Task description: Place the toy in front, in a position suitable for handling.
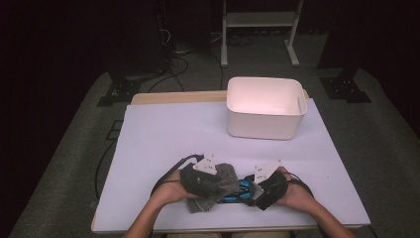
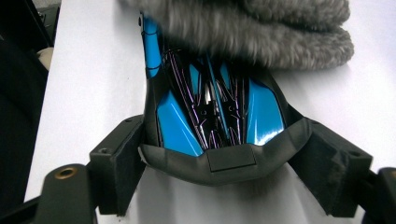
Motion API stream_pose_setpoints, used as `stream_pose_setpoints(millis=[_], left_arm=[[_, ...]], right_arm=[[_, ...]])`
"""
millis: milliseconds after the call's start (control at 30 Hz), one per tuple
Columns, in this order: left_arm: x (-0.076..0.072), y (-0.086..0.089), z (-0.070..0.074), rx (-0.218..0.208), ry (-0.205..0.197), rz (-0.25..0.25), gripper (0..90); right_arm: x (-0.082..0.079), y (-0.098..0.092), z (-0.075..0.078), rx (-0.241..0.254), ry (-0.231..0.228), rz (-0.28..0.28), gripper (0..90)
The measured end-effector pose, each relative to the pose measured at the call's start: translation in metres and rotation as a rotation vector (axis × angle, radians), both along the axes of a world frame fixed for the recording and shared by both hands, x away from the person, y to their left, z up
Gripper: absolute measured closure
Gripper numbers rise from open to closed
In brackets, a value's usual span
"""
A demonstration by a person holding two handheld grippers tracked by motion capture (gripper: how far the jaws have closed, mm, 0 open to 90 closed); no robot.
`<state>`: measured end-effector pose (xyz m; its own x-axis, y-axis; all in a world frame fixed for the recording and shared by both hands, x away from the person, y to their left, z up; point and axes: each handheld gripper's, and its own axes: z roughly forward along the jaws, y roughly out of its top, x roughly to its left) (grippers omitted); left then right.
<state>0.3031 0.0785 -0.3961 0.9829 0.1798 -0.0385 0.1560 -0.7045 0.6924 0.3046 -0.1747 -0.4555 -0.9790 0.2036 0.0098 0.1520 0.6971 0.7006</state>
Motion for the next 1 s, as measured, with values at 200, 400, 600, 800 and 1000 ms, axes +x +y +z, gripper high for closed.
stream_pose_setpoints(millis=[200,400,600,800,1000], left_arm=[[0.002,-0.022,-0.001,0.038,-0.015,-0.027,53.4],[0.004,-0.038,-0.008,0.058,0.015,-0.084,79.2],[-0.002,-0.062,-0.012,0.089,-0.012,-0.141,79.1],[0.004,-0.051,-0.008,0.075,-0.018,-0.099,79.1],[0.007,-0.068,-0.01,0.05,-0.025,-0.11,78.2]], right_arm=[[-0.001,0.001,0.0,0.002,-0.004,-0.004,21.1],[-0.002,0.004,0.0,-0.001,-0.015,-0.003,21.2],[-0.002,0.008,-0.001,0.001,-0.017,-0.007,21.2],[-0.001,0.007,-0.002,0.009,-0.011,-0.006,21.3],[-0.002,0.009,-0.002,0.008,-0.01,-0.013,21.1]])
